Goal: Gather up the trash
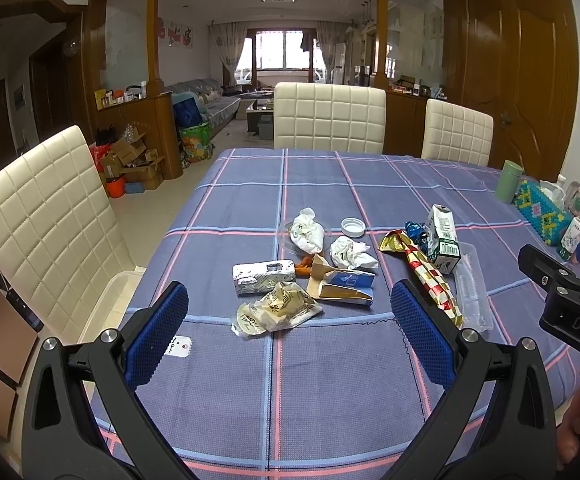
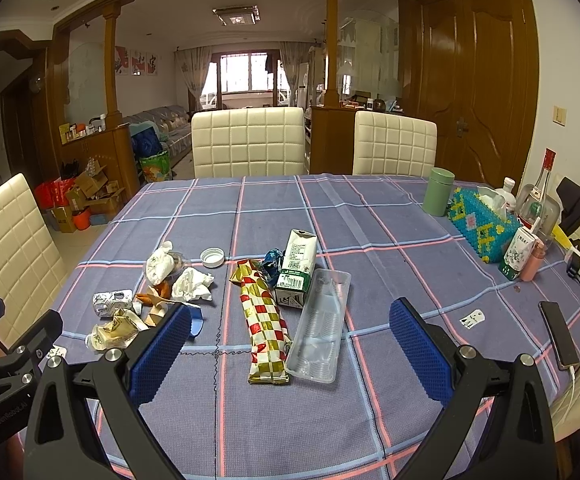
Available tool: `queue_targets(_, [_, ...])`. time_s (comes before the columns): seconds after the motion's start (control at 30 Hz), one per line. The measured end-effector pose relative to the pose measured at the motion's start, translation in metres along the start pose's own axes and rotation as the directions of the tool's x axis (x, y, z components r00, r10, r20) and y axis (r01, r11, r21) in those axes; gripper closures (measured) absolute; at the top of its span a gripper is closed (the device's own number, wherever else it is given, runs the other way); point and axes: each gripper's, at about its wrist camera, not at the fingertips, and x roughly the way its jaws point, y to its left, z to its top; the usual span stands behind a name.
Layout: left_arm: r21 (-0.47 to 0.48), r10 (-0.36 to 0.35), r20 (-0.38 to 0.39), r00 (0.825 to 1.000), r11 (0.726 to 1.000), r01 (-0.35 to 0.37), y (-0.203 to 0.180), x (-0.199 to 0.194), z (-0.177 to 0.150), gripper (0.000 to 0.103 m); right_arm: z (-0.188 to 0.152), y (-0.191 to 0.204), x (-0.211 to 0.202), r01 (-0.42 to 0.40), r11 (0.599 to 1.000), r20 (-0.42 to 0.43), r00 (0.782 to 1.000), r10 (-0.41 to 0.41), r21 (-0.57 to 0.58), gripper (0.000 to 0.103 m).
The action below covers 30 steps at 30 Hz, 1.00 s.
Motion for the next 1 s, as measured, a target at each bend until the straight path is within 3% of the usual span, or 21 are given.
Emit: queue_targets(1.0, [0.001,-0.002,-0.003,1.0,1.0,0.002,0.0019,0.0008,-0.0019,0.003,-0.0022,0.0023,0.0008,-0.002,1.0,-0.001,1.0,0.002,-0.004,0.006])
